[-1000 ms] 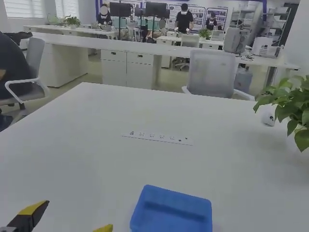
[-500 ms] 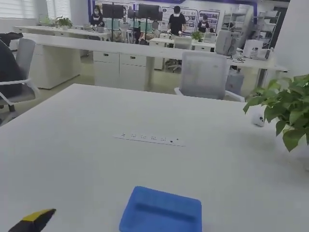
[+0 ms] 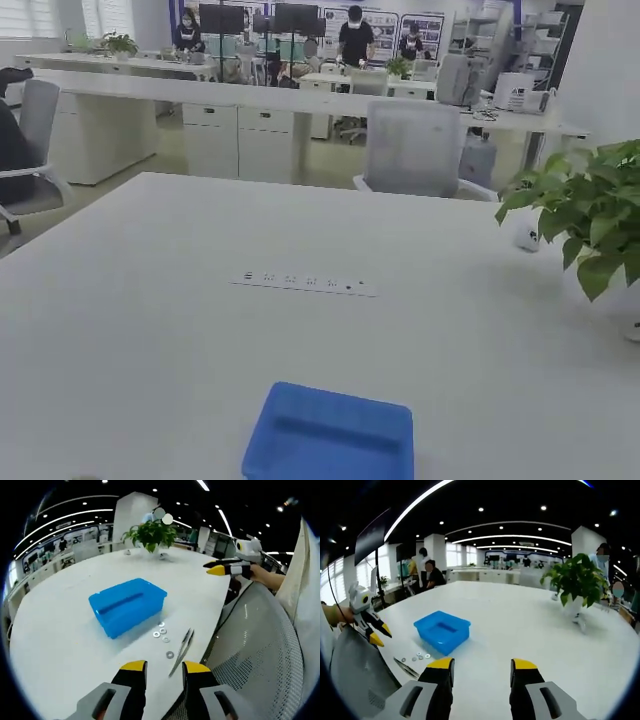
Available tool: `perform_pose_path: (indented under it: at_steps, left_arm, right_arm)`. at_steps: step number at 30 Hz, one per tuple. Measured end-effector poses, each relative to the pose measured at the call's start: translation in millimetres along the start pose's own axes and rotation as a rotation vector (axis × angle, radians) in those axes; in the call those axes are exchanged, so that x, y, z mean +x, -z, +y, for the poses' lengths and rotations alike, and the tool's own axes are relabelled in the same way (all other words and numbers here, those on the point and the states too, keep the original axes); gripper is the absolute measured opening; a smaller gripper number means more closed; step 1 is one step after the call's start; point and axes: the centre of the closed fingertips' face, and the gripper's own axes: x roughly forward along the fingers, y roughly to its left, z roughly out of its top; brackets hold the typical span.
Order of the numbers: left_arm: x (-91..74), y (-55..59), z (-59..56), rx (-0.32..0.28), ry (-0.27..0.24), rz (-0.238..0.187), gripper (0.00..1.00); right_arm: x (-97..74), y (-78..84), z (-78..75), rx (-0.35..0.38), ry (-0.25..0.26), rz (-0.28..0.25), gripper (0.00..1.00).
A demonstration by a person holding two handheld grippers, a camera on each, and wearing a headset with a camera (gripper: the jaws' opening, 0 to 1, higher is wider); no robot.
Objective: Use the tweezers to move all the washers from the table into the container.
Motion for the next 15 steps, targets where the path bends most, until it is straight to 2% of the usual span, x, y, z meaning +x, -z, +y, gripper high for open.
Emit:
perform_pose_path:
  at_steps: [3,4,6,8,9,14,15]
  left_arm:
    - [8.7,3.5,-6.4,0.009,0.046,0.032,0.24]
    - [12.4,4.5,-13.8,-0.008,0.097,0.038,0.23]
    - [17.6,11.5,-20.1,-0.03,0.149,0.086,0.18]
    - [21.9,16.9,-20.2,0.019,0.149,0.125,0.14]
    - [24.9,20.1,-18.8,0.044,0.137,0.153,0.14]
    - [34.0,28.8,-18.2,0.115,0.128,0.233,0.14]
    - [35.2,31.2,-15.6,0.151,0.115,0.26,0.14]
  right_arm:
    - [0.2,1.0,0.7,0.001,-0.004,0.005,0.4]
    - [0.3,1.7,1.0,0.002,-0.005,0.009,0.4]
    - [0.8,3.5,2.5,0.006,-0.014,0.019,0.38]
    - [1.1,3.1,4.0,0.007,-0.023,0.018,0.37]
    - [1.2,3.2,4.3,0.007,-0.025,0.019,0.36]
    - [1.4,4.8,5.3,0.003,-0.031,0.027,0.33]
    - [1.5,5.5,5.2,0.002,-0.032,0.03,0.33]
